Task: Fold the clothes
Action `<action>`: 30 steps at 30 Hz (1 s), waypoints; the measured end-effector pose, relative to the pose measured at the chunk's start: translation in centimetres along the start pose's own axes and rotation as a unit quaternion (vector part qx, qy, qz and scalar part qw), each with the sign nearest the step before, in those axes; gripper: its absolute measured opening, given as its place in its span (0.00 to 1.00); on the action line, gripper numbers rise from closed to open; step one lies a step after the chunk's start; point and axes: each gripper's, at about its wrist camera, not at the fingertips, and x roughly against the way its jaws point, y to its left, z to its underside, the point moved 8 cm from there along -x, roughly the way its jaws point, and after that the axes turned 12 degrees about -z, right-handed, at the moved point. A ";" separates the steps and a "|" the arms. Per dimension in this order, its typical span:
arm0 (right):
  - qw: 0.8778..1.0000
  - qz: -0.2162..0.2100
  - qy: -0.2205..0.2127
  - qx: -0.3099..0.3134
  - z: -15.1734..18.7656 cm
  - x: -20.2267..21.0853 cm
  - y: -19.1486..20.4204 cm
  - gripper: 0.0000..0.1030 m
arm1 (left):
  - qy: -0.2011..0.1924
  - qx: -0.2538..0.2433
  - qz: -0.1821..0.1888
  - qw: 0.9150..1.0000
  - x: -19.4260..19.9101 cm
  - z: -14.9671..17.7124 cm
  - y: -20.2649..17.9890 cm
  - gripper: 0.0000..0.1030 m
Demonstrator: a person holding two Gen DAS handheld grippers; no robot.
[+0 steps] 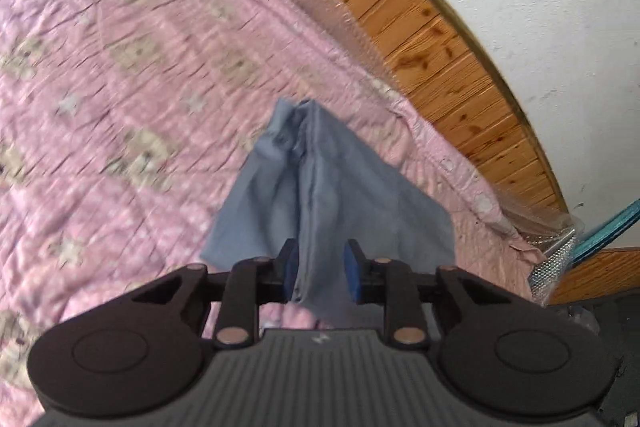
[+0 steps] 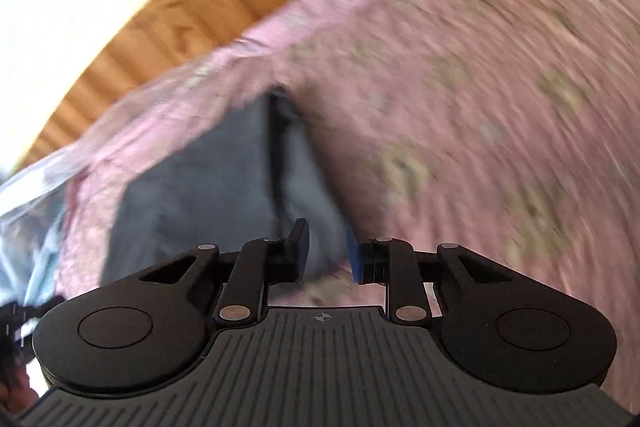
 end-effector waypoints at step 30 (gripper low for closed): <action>0.986 -0.010 0.083 0.146 -9.6 -14.4 -2.3 0.42 | 0.074 -0.119 -0.074 0.987 -12.2 -6.2 -1.8 0.35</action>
